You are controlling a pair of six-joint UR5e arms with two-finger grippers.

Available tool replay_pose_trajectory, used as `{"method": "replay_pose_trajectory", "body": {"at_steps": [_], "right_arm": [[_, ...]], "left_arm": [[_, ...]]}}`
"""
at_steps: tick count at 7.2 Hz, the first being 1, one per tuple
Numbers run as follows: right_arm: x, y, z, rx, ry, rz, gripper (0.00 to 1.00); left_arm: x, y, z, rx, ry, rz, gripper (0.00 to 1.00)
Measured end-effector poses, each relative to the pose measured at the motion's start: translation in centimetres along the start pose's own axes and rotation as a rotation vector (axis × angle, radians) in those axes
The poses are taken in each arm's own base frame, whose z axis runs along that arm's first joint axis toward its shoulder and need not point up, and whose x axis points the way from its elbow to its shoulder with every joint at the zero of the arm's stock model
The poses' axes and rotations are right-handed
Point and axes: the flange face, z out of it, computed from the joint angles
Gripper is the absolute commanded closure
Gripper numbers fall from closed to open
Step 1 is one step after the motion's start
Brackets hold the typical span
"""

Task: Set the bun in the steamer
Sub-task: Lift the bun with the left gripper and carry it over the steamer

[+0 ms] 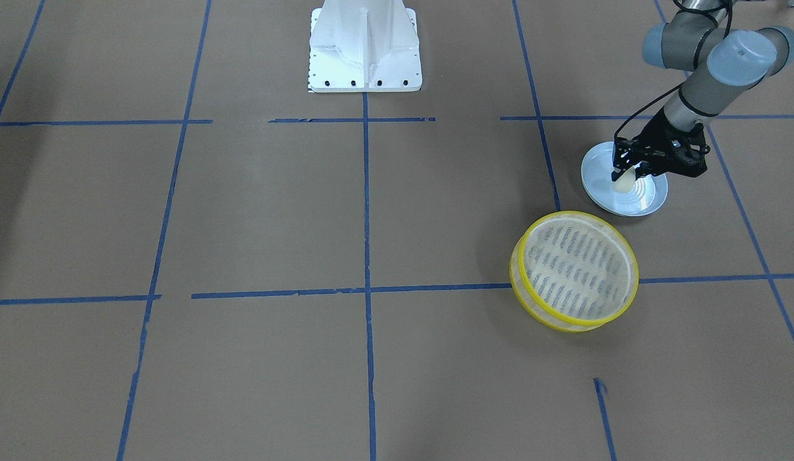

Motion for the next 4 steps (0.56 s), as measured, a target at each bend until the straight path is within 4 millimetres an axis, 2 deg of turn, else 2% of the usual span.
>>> {"method": "replay_pose_trajectory", "body": {"at_steps": [2, 4], "right_arm": [[0.0, 0.0, 0.0, 0.0, 0.0, 0.0, 0.0], [0.0, 0.0, 0.0, 0.0, 0.0, 0.0, 0.0]], "left_arm": [[2.7, -5.0, -2.9, 0.036, 0.055, -0.039, 0.62], [7.0, -13.1, -4.2, 0.02, 0.003, -0.117, 0.63]]}}
